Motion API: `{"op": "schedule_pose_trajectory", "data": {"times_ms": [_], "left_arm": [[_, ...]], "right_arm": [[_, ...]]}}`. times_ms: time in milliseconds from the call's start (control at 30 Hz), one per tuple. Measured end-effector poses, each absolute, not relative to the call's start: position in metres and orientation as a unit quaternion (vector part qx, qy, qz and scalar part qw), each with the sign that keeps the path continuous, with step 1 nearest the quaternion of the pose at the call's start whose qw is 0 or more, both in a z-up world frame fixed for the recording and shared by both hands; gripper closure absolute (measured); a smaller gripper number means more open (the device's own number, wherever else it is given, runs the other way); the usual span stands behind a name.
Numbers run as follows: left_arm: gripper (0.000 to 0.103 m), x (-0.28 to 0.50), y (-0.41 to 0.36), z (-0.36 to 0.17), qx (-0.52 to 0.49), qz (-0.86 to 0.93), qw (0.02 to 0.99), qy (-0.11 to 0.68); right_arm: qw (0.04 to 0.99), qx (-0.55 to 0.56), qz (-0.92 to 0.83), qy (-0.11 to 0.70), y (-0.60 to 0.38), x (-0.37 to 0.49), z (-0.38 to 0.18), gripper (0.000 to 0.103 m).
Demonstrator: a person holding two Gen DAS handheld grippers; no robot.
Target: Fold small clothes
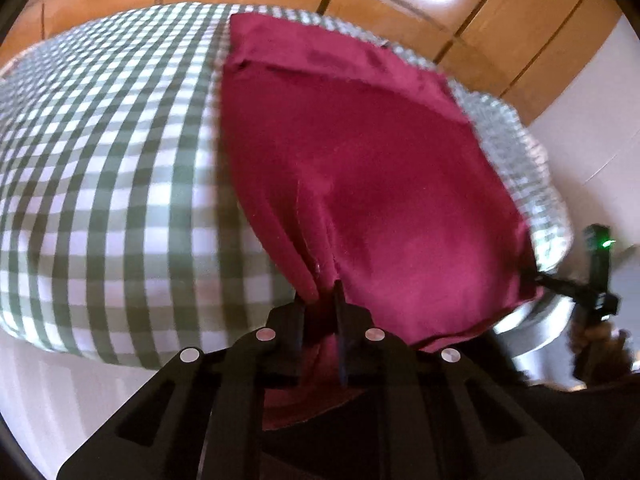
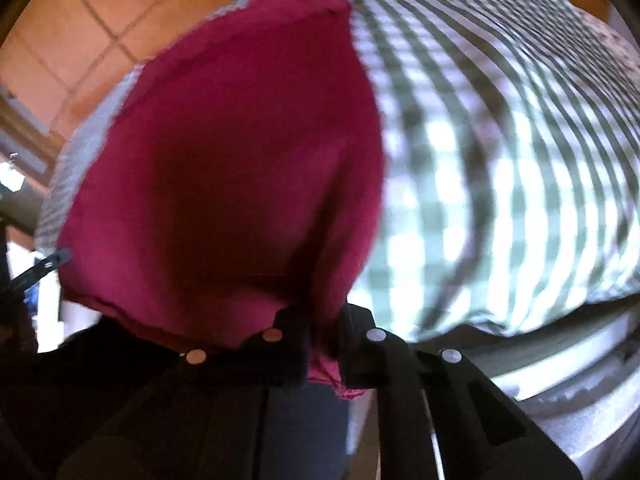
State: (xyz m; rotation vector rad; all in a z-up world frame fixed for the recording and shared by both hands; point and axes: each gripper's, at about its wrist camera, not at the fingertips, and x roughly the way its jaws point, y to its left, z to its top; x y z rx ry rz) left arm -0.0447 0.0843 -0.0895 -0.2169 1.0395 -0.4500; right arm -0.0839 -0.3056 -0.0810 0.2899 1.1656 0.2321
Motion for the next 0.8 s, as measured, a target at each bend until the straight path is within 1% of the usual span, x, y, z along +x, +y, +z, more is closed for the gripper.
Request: {"op": "schedule_pose_trajectory", "data": {"times_ms": [133, 233, 433, 467, 500, 533, 567, 600, 633, 667, 767, 800], "left_arm": [[0.092, -0.023, 0.107, -0.073, -0.224, -0.241, 0.817, 0.474], [0.092, 0.003, 0.112, -0.067, -0.278, -0.241, 0.806, 0.463], [0.092, 0.072, 0.112, -0.057, -0.328, -0.203, 0.803, 0.453], [0.092, 0.083, 0.112, -0.059, -0.331, -0.187, 0.803, 0.459], [0.089, 0.095, 0.114, -0.062, -0.337, -0.151, 0.803, 0.468], [0.069, 0.102, 0.120, -0.065, -0.343, -0.129, 0.801, 0.473], [0.051, 0.108, 0.124, -0.069, -0.355, -0.102, 0.796, 0.480], [0.022, 0.110, 0.129, -0.072, -0.374, -0.067, 0.794, 0.475], [0.021, 0.108, 0.133, -0.072, -0.383, -0.045, 0.798, 0.463], [0.021, 0.107, 0.134, -0.073, -0.378, -0.034, 0.800, 0.464], [0.021, 0.099, 0.132, -0.077, -0.332, 0.021, 0.815, 0.475], [0.021, 0.094, 0.129, -0.080, -0.303, 0.042, 0.822, 0.480]], "right_arm": [[0.828, 0.202, 0.150, 0.501, -0.312, -0.066, -0.055, 0.094], [0.829, 0.255, 0.160, 0.472, -0.322, -0.045, -0.048, 0.094], [0.832, 0.299, 0.145, 0.445, -0.341, 0.012, -0.045, 0.094], [0.831, 0.309, 0.141, 0.442, -0.343, 0.022, -0.046, 0.092], [0.831, 0.317, 0.136, 0.437, -0.344, 0.028, -0.046, 0.088], [0.830, 0.328, 0.139, 0.429, -0.346, 0.030, -0.045, 0.063], [0.830, 0.343, 0.145, 0.416, -0.350, 0.030, -0.044, 0.028], [0.832, 0.356, 0.147, 0.400, -0.355, 0.031, -0.042, 0.018], [0.833, 0.363, 0.149, 0.391, -0.359, 0.032, -0.041, 0.014], [0.831, 0.367, 0.153, 0.388, -0.363, 0.035, -0.042, 0.012], [0.822, 0.389, 0.145, 0.391, -0.381, 0.031, -0.057, 0.010], [0.821, 0.389, 0.142, 0.393, -0.386, 0.030, -0.061, 0.009]]}}
